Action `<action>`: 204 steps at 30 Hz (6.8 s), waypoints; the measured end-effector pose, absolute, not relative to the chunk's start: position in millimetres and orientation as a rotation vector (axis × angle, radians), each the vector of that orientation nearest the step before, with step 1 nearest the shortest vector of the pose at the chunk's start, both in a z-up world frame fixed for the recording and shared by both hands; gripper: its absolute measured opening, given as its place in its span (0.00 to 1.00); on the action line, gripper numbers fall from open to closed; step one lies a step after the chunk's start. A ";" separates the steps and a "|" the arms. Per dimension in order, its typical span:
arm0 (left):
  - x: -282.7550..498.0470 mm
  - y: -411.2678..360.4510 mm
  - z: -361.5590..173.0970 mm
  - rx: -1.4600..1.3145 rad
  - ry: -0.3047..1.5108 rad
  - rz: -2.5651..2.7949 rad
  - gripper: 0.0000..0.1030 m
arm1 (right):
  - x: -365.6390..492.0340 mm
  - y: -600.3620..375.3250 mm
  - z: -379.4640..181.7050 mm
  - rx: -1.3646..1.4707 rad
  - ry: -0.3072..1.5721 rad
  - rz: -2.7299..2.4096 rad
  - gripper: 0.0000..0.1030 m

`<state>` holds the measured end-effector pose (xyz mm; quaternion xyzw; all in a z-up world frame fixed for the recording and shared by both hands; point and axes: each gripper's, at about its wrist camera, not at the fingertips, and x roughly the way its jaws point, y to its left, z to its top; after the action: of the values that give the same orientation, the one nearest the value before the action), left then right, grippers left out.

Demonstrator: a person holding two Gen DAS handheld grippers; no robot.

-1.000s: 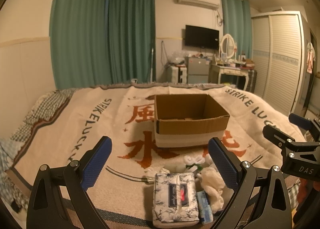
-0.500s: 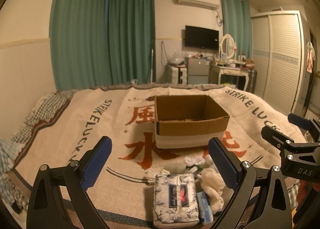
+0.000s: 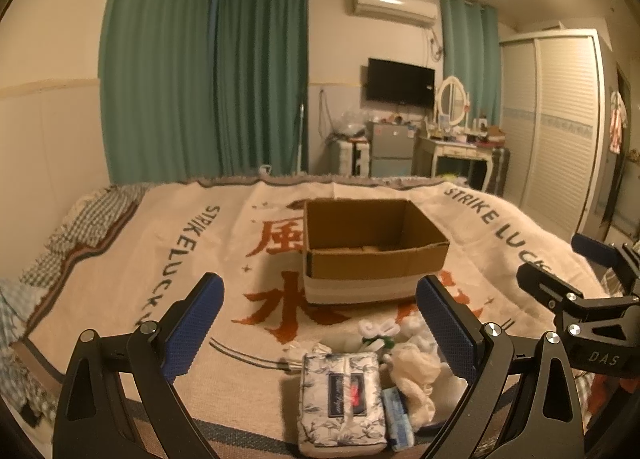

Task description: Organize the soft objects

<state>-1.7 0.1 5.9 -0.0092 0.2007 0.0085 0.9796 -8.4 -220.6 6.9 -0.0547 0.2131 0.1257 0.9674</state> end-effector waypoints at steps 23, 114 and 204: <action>18.5 -19.7 -128.7 0.029 0.890 -0.115 0.88 | 14.5 -222.5 -72.0 -0.125 0.703 0.286 1.00; 155.1 -7.6 83.8 0.043 0.441 -0.021 0.91 | 159.6 -217.4 86.7 -0.142 0.519 0.335 0.87; 123.1 -25.0 29.2 0.009 0.610 -0.153 0.52 | 103.9 -198.5 65.0 -0.169 0.473 0.463 0.19</action>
<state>123.1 -25.0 29.2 0.0045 0.3002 -0.0753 0.9509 103.9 -198.5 65.0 -0.0829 0.2320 0.2269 0.9422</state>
